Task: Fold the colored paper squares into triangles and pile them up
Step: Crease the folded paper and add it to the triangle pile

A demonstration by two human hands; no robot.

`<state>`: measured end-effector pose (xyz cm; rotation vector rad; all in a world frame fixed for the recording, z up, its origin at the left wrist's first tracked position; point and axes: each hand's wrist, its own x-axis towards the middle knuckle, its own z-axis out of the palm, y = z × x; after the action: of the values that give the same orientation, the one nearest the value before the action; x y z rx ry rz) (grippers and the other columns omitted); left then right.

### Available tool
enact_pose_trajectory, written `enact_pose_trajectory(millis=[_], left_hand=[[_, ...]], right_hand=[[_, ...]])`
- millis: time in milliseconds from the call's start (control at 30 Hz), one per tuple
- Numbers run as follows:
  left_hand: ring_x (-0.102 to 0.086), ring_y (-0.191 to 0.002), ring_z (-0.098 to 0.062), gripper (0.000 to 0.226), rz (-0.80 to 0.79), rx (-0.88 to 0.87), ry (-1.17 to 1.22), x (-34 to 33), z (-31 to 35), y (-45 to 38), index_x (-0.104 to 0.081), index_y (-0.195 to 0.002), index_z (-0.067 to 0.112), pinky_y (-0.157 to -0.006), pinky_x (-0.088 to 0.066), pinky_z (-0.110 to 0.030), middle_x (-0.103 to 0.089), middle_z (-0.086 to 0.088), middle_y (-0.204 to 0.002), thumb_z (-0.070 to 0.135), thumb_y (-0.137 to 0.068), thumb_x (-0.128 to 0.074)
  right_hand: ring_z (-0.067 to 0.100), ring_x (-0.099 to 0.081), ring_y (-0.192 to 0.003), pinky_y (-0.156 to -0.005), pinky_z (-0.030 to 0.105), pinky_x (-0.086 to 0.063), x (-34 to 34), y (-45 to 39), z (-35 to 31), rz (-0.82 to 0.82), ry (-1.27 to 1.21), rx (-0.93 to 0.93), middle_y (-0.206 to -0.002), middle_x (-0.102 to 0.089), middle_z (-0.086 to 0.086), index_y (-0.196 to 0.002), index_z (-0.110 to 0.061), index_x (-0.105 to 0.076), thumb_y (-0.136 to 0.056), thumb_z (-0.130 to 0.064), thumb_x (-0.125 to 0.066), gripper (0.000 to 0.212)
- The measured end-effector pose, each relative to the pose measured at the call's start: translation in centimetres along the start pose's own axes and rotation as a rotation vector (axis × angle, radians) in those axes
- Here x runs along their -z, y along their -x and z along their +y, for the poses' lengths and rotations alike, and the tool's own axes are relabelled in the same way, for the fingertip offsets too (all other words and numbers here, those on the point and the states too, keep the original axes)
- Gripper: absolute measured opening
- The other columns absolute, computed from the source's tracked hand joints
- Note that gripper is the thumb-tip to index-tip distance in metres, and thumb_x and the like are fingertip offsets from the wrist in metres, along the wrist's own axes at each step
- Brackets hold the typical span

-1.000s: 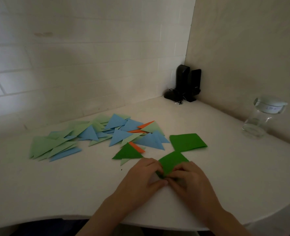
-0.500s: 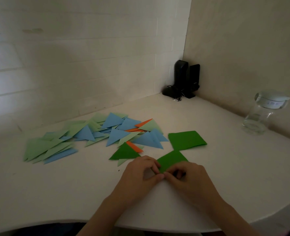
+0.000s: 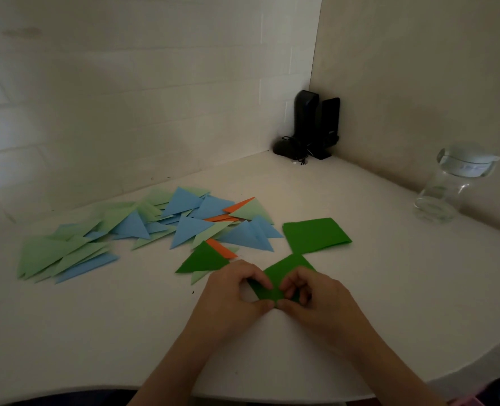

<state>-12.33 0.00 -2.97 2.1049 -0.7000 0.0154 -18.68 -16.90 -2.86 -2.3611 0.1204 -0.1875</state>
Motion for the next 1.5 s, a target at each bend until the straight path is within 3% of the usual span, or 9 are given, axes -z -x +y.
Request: enact_pose_trajectory(millis=[233, 533, 633, 733, 867, 1033, 1233, 1400, 1500], left_hand=[[-0.046, -0.098, 0.013, 0.027, -0.086, 0.102, -0.02, 0.8, -0.2, 0.0, -0.068, -0.087, 0.037, -0.078, -0.029, 0.004, -0.061, 0.023, -0.096, 0.02, -0.07, -0.08], [-0.048, -0.11, 0.009, 0.045, -0.255, -0.042, 0.014, 1.9, -0.5, 0.6, -0.06, -0.114, 0.035, -0.088, -0.033, -0.001, -0.056, 0.024, -0.113, 0.016, -0.075, -0.073], [-0.048, -0.114, 0.003, 0.044, -0.224, -0.161, -0.029, 1.4, -0.7, 1.3, -0.058, -0.116, 0.031, -0.096, -0.032, -0.006, -0.055, 0.02, -0.119, 0.019, -0.074, -0.068], [-0.051, -0.109, 0.002, 0.034, -0.148, -0.227, -0.108, 0.7, -1.1, 1.7, -0.06, -0.112, 0.028, -0.095, -0.036, -0.012, -0.059, 0.014, -0.115, 0.026, -0.078, -0.059], [-0.053, -0.094, -0.004, 0.022, -0.047, -0.311, -0.287, 0.2, -0.8, 1.5, -0.067, -0.097, 0.022, -0.085, -0.038, -0.014, -0.064, 0.008, -0.099, 0.026, -0.085, -0.05], [-0.052, -0.085, -0.009, 0.023, 0.005, -0.329, -0.386, -0.2, -0.6, 1.9, -0.066, -0.088, 0.02, -0.072, -0.043, -0.025, -0.06, 0.007, -0.091, 0.032, -0.089, -0.045], [-0.048, -0.082, -0.005, 0.017, 0.084, -0.253, -0.322, -0.5, -0.4, 1.9, -0.063, -0.083, 0.019, -0.069, -0.042, -0.02, -0.057, 0.007, -0.086, 0.035, -0.082, -0.058], [-0.044, -0.09, -0.011, 0.026, 0.147, -0.089, -0.346, -0.5, -1.0, 1.5, -0.067, -0.083, 0.019, -0.078, -0.038, -0.031, -0.053, 0.009, -0.092, 0.043, -0.074, -0.074], [-0.037, -0.098, -0.011, 0.032, 0.129, -0.016, -0.402, -0.5, -0.7, 1.5, -0.067, -0.088, 0.021, -0.082, -0.029, -0.027, -0.045, 0.01, -0.099, 0.051, -0.076, -0.068]], right_hand=[[-0.001, -0.054, -0.067, -0.064, 0.009, -0.041, 1.0, 0.0, 0.4, -0.088, -0.085, 0.03, -0.079, -0.064, -0.014, -0.083, -0.035, -0.061, -0.076, -0.012, -0.071, 0.026], [0.001, -0.041, -0.068, -0.059, 0.014, -0.031, -0.3, -0.2, -0.4, -0.082, 0.188, 0.088, -0.082, -0.046, -0.011, -0.087, -0.028, -0.063, -0.082, -0.042, -0.065, 0.015], [-0.001, -0.039, -0.065, -0.061, 0.012, -0.033, 0.5, -0.4, -0.5, -0.142, 0.171, 0.133, -0.078, -0.041, -0.012, -0.08, -0.029, -0.056, -0.089, -0.033, -0.059, 0.011], [-0.001, -0.043, -0.065, -0.064, 0.01, -0.034, 1.5, -0.4, -0.4, -0.154, 0.118, 0.19, -0.077, -0.043, -0.013, -0.074, -0.036, -0.046, -0.092, -0.025, -0.057, 0.023], [-0.004, -0.047, -0.069, -0.064, 0.011, -0.035, 1.9, -0.6, 0.0, -0.112, 0.071, 0.246, -0.078, -0.049, -0.011, -0.08, -0.028, -0.052, -0.091, -0.031, -0.056, 0.012], [0.004, -0.054, -0.079, -0.071, 0.012, -0.04, 2.0, -0.1, 1.1, -0.044, 0.116, 0.309, -0.085, -0.06, -0.004, -0.085, -0.016, -0.065, -0.081, -0.033, -0.06, 0.018], [-0.002, -0.056, -0.088, -0.073, 0.005, -0.038, 2.1, 1.3, 1.7, -0.023, 0.073, 0.321, -0.094, -0.06, -0.014, -0.083, -0.024, -0.071, -0.076, -0.057, -0.056, 0.038], [-0.002, -0.056, -0.083, -0.075, 0.014, -0.042, 0.7, 1.2, 1.8, 0.094, 0.094, 0.261, -0.088, -0.057, -0.018, -0.073, -0.026, -0.067, -0.074, -0.055, -0.057, 0.031], [-0.001, -0.056, -0.078, -0.07, 0.013, -0.042, 0.2, 1.0, 1.7, 0.161, 0.087, 0.237, -0.083, -0.055, -0.017, -0.066, -0.025, -0.064, -0.074, -0.054, -0.056, 0.03]])
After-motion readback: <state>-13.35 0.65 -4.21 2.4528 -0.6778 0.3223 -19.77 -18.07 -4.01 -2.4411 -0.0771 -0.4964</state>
